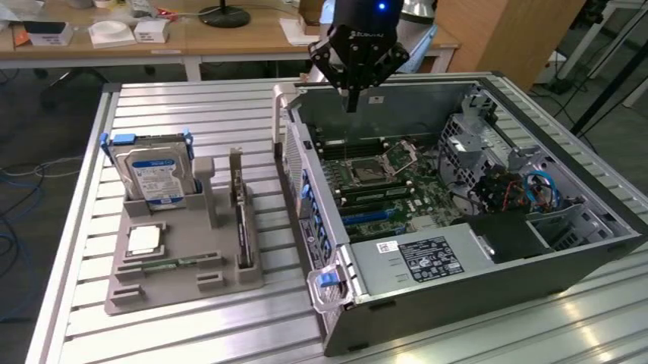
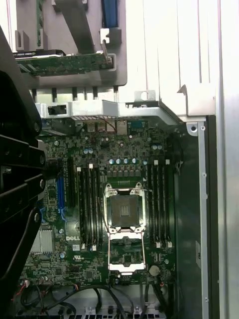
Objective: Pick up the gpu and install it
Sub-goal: 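Reach for the gpu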
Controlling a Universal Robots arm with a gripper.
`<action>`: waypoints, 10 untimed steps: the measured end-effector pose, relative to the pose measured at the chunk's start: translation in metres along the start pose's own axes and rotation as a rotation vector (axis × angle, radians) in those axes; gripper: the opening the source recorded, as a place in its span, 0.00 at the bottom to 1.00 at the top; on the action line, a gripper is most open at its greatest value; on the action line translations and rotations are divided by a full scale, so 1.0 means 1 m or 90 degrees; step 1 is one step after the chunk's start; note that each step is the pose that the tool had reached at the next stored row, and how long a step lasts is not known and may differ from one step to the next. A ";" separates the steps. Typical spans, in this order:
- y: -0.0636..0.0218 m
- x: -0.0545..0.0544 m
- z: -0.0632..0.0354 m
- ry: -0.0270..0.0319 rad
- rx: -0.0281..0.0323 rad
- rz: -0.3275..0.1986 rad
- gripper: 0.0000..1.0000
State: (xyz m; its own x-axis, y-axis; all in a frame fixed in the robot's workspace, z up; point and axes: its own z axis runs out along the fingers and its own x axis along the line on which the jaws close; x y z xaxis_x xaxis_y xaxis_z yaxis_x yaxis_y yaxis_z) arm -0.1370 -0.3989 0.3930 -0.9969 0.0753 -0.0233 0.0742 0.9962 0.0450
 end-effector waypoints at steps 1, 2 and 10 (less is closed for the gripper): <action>-0.0002 0.003 -0.0001 0.0000 0.0000 0.000 0.11; -0.0006 0.007 -0.0002 -0.0007 -0.0001 0.000 0.11; -0.0044 0.044 -0.0011 -0.0052 -0.0007 0.000 0.11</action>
State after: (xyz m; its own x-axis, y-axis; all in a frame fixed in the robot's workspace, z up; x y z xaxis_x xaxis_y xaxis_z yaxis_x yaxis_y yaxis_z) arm -0.1812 -0.4000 0.3929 -0.9967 0.0754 -0.0315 0.0740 0.9962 0.0461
